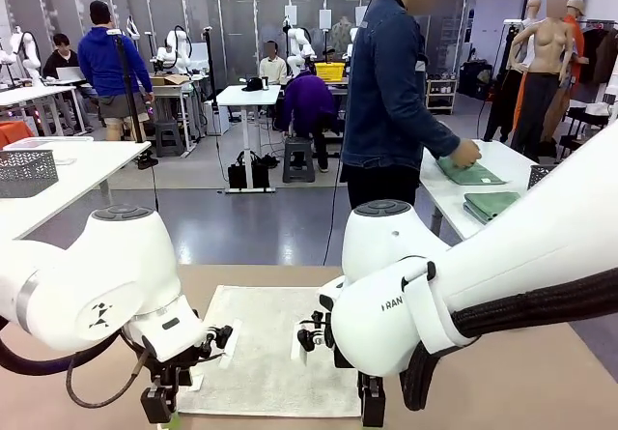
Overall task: Fold the towels and place them in the basket.
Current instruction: When a person lays out a Towel with hook on the table, fold it in half twice.
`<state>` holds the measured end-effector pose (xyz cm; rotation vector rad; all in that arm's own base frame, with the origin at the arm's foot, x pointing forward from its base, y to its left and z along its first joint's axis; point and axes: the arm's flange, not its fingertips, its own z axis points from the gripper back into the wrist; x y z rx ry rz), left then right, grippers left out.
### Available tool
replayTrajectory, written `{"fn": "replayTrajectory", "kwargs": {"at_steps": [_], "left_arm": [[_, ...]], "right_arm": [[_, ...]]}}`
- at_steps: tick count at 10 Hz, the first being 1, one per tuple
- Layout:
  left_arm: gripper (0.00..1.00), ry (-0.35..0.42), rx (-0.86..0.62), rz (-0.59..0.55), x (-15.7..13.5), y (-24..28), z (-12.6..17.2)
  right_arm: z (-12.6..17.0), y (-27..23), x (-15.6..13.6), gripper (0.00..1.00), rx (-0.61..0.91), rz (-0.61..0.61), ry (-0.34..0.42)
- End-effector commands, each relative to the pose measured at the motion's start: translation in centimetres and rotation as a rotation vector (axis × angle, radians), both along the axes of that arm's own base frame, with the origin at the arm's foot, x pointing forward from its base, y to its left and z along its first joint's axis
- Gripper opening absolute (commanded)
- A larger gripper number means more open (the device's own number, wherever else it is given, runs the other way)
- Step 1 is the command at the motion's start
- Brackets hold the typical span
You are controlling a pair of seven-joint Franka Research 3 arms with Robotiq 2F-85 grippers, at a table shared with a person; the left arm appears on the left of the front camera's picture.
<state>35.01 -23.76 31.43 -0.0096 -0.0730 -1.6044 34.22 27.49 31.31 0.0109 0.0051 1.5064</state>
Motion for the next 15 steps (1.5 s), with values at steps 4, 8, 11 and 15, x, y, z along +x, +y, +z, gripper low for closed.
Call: {"fn": "replayTrajectory", "kwargs": {"at_steps": [4, 8, 11, 15], "left_arm": [[0.78, 0.007, -0.004, -0.006, 1.0, 0.5, -1.4], [0.78, 0.027, 0.006, -0.021, 1.8, 0.6, -1.3], [0.78, 0.044, 0.016, -0.027, 1.9, 0.5, -1.4], [0.58, 0.029, 0.036, -0.021, 2.2, 0.4, -1.8]], "right_arm": [[-1.5, 0.1, 1.0, 0.85, -0.017, -0.004, -0.027], [-1.9, 0.1, 1.1, 0.85, -0.005, 0.001, -0.022], [-2.0, 0.1, 1.1, 0.85, -0.005, -0.002, -0.015], [-2.3, -0.1, 1.3, 0.66, -0.002, -0.013, -0.004]]}}
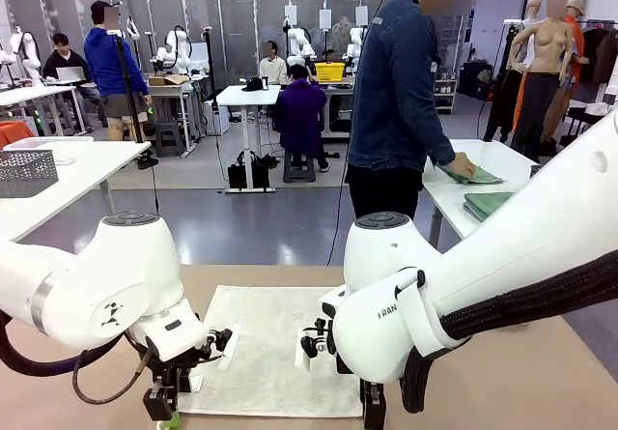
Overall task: Fold the towels and place them in the basket.
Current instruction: When a person lays out a Towel with hook on the table, fold it in half twice.
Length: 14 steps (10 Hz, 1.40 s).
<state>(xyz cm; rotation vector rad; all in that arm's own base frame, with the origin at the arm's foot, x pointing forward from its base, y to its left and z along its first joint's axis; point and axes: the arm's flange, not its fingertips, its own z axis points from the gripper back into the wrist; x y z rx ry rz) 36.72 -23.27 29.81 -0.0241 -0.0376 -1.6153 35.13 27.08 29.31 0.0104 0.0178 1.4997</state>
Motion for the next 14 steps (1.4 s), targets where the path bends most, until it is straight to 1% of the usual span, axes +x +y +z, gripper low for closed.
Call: {"fn": "replayTrajectory", "kwargs": {"at_steps": [1, 3, 4, 5, 6, 9, 10, 11, 14], "left_arm": [[0.62, 0.000, 0.015, -0.005, 0.56, -0.04, -0.23], [0.62, -0.007, 0.016, -0.001, 0.71, -0.03, -0.15], [0.62, -0.016, 0.023, -0.005, 0.82, -0.04, -0.18], [0.42, -0.018, 0.029, -0.005, 0.78, -0.04, -0.21], [0.51, -0.007, 0.024, -0.001, 0.83, -0.02, -0.18], [0.51, -0.019, 0.028, 0.000, 0.88, -0.03, 0.16], [0.40, -0.034, 0.037, -0.005, 0.89, -0.08, 0.13], [0.37, -0.029, 0.034, -0.002, 0.89, -0.16, 0.14], [0.37, -0.028, 0.038, -0.001, 0.96, -0.28, 0.13]], "right_arm": [[-0.28, 0.31, 0.42, 0.66, 0.006, -0.006, -0.018], [-0.27, 0.31, 0.50, 0.66, 0.008, -0.009, -0.023], [-0.27, 0.28, 0.58, 0.62, 0.007, -0.013, -0.018], [-0.24, 0.20, 0.58, 0.46, 0.008, -0.016, -0.025], [-0.17, 0.21, 0.58, 0.46, 0.011, -0.018, -0.028], [0.11, 0.32, 0.63, 0.46, 0.019, -0.015, -0.037], [0.12, 0.28, 0.72, 0.29, 0.021, -0.017, -0.035], [0.09, 0.25, 0.71, 0.30, 0.021, -0.018, -0.042], [-0.03, 0.24, 0.78, 0.30, 0.018, -0.021, -0.042]]}}
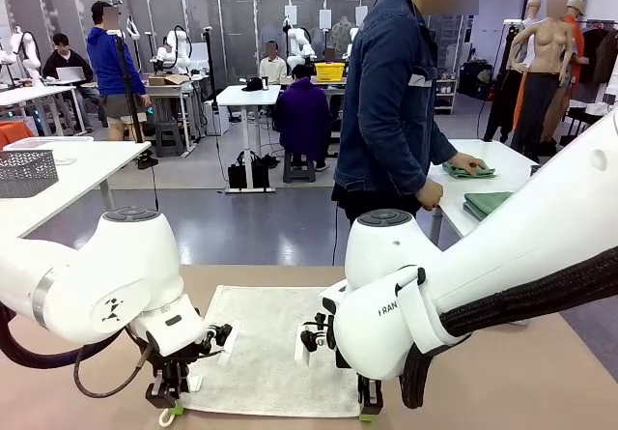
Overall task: Fold the towels and place them in the basket.
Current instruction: When a person lays out a Towel with hook on the table, fold it in half twice.
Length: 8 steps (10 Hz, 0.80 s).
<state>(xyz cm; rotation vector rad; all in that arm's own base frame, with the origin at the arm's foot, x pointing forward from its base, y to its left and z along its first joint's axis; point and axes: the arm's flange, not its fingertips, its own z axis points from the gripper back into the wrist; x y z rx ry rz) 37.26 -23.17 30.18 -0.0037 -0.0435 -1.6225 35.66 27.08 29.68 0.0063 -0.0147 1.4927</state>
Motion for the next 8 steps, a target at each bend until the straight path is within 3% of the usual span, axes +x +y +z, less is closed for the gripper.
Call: {"fn": "replayTrajectory", "kwargs": {"at_steps": [1, 2, 3, 4, 5, 6, 8], "left_arm": [[0.37, -0.021, 0.030, -0.002, 0.43, -0.47, -0.20], [0.18, -0.020, 0.035, -0.006, 0.43, -0.50, -0.14], [0.18, -0.016, 0.035, -0.007, 0.47, -0.49, -0.07], [0.00, -0.016, 0.035, -0.009, 0.51, -0.51, 0.00], [0.13, -0.014, 0.038, -0.011, 0.57, -0.53, 0.07], [0.00, -0.013, 0.045, -0.011, 0.62, -0.57, 0.13], [0.00, -0.013, 0.047, -0.019, 0.72, -0.55, 0.19]], "right_arm": [[-0.41, 0.15, 0.30, 0.24, 0.002, -0.012, -0.017], [-0.39, 0.13, 0.33, 0.10, 0.005, -0.020, -0.005], [-0.29, 0.12, 0.33, 0.04, 0.006, -0.022, -0.003], [-0.13, 0.12, 0.35, 0.05, 0.006, -0.023, -0.002], [0.04, 0.16, 0.38, 0.00, 0.008, -0.023, -0.001], [0.20, 0.26, 0.36, 0.00, 0.007, -0.020, 0.003], [0.42, 0.36, 0.45, 0.00, 0.003, -0.009, 0.007]]}}
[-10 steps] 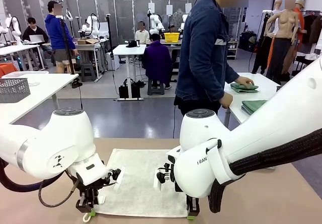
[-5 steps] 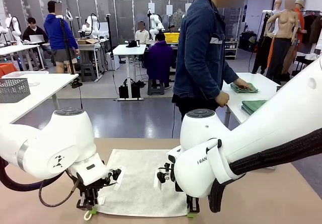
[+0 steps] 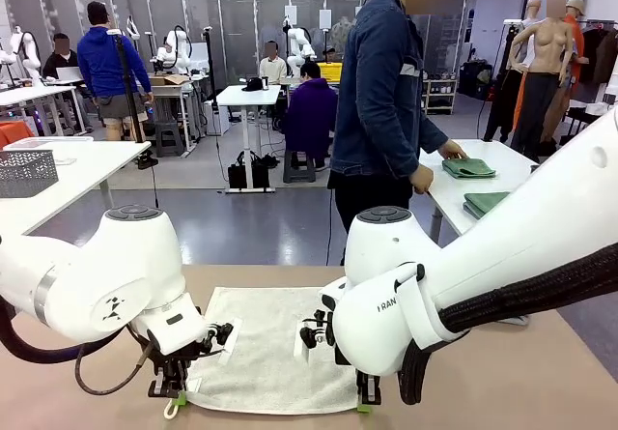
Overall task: Fold the towels and place them in the basket.
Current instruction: When a person lays out a Towel with hook on the table, fold it in half twice.
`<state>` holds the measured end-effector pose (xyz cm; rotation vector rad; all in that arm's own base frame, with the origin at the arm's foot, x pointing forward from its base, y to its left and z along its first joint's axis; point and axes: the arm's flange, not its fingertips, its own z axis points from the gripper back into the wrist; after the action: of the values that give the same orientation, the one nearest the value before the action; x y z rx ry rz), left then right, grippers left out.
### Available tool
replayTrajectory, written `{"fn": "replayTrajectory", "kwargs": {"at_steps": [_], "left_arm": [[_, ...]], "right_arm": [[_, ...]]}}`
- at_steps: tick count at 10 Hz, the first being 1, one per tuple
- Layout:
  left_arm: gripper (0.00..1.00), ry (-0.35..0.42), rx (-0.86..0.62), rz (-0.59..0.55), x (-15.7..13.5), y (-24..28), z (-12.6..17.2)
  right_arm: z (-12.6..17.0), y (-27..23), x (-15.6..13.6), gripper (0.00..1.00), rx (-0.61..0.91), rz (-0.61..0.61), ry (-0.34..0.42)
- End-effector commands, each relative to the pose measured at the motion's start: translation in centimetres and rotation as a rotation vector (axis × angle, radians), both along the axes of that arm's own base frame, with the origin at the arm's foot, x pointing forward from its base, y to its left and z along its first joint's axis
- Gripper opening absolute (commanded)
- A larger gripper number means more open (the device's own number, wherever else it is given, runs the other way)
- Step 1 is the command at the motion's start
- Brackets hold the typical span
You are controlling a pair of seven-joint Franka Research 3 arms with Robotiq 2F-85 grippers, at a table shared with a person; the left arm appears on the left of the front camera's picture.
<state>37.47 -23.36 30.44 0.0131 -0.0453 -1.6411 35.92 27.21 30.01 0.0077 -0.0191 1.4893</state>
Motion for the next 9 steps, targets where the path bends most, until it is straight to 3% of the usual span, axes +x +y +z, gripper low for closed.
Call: {"fn": "replayTrajectory", "kwargs": {"at_steps": [1, 8, 9], "left_arm": [[0.00, -0.002, 0.030, 0.003, 0.58, -0.42, -0.02], [0.00, -0.003, -0.002, 0.000, 0.13, -0.08, 0.15], [0.07, -0.005, -0.003, 0.001, 0.18, -0.11, 0.22]], "right_arm": [[0.13, 0.30, 0.29, 0.00, -0.002, -0.004, 0.011], [0.27, 0.15, 0.17, 0.00, 0.001, 0.001, -0.001], [0.32, 0.16, 0.18, 0.02, -0.001, -0.002, 0.001]]}}
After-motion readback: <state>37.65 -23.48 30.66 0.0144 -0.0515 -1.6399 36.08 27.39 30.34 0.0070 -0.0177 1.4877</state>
